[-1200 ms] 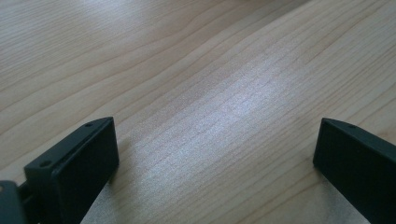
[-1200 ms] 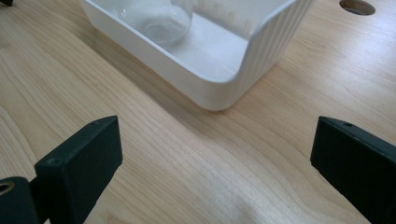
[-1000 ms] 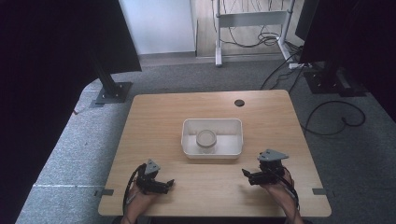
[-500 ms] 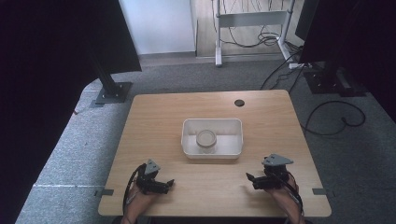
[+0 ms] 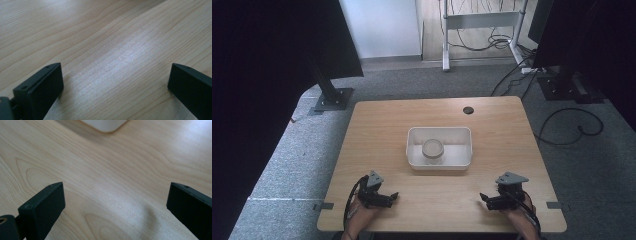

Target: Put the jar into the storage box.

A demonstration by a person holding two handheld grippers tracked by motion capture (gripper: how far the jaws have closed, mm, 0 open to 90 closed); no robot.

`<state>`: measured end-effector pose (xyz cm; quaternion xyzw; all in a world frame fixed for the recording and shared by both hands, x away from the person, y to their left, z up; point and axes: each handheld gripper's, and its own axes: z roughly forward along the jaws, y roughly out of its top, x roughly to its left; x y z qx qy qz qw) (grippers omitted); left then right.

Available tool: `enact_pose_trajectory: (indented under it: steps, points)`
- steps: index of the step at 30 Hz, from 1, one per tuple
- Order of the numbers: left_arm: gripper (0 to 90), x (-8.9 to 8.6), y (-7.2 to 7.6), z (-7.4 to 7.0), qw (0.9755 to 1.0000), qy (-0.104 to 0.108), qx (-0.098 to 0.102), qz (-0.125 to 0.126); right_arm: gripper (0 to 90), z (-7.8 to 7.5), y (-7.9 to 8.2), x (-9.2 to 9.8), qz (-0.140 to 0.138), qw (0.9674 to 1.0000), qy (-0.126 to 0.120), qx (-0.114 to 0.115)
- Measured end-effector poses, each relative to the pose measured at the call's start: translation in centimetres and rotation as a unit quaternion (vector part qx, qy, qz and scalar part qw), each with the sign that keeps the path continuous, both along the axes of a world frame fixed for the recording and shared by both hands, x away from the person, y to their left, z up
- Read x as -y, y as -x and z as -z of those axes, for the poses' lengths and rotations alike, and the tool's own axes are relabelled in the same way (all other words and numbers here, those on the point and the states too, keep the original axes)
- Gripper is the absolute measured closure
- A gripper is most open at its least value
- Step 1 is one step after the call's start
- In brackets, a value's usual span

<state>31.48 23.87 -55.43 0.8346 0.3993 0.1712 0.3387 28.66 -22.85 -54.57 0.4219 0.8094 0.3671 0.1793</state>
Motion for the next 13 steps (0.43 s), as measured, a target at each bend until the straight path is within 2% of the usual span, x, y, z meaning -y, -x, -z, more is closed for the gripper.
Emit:
enact_pose_trajectory:
  steps: [8,13]
  points:
    - [0.0,0.0,0.0,0.0,1.0,0.0,0.0,0.0,1.6,0.9,0.4,0.2,0.0,0.9998,0.01,-0.019]
    - [0.0,0.0,0.0,0.0,1.0,0.0,0.0,0.0,1.6,1.1,0.4,0.2,0.0,0.9997,0.013,-0.022]
